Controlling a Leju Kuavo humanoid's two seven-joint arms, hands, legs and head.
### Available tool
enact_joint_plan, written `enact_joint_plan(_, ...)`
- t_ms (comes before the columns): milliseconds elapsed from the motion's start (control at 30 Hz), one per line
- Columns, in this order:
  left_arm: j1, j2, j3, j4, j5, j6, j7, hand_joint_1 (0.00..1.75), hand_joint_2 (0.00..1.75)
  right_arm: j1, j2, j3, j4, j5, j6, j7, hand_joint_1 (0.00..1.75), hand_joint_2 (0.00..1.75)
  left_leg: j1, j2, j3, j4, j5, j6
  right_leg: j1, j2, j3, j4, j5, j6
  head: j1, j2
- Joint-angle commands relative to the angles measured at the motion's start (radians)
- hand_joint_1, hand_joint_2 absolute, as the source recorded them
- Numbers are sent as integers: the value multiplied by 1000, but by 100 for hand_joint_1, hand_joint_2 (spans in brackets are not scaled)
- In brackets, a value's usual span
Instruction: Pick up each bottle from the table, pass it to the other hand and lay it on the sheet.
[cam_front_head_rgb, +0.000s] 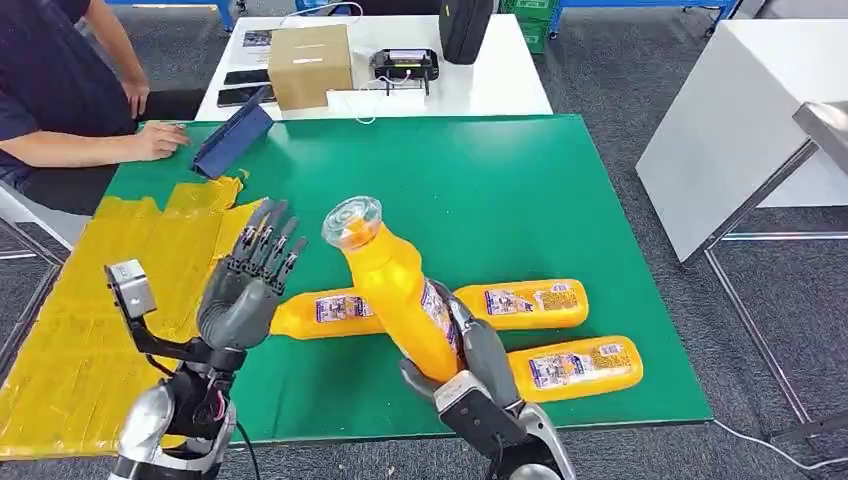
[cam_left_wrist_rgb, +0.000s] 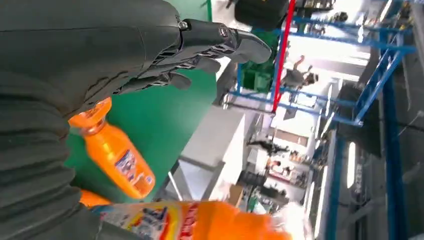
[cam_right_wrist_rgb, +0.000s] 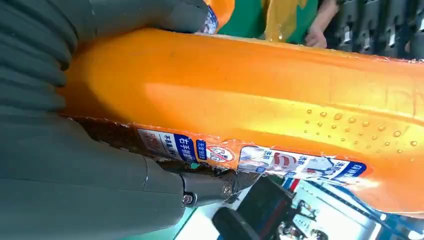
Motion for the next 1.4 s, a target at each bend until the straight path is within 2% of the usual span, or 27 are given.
enact_joint_plan(33,-12,31,-74,-6,-108,-15,-42,0,175,-37,-10,15,-7,5,62,19,175,175,0,-1,1,0,0,-1,0,3,1,0,0,-1,0,0)
enact_joint_plan(133,-12,26,-85,-25,-166,-12,-61,0,175,-70,-20,48,13,16,111,45,175,175,1,-1,1,1,-1,-1,0,5,1,0,-1,-2,0,0)
enact_joint_plan(367,-11,26,-86,-26,-166,-13,-61,0,175,-76,-14,51,19,17,114,47,175,175,1,-1,1,0,-1,-1,0,4,2,0,-1,-2,0,0)
enact_joint_plan(567,-6,42,-124,-52,-175,-86,-86,0,175,-137,-25,119,66,16,184,69,175,175,1,1,2,0,-1,-1,0,6,2,0,0,-2,0,0)
enact_joint_plan(900,-14,79,-205,-57,-231,-153,-110,0,175,-203,-34,177,131,99,220,101,175,175,1,0,2,-1,0,-1,0,4,2,-1,0,-1,0,0)
enact_joint_plan(1400,-42,84,-207,-29,-260,-166,-118,0,175,-250,-36,225,201,100,258,121,175,175,1,-2,1,0,0,-1,0,3,2,-1,0,-1,0,0)
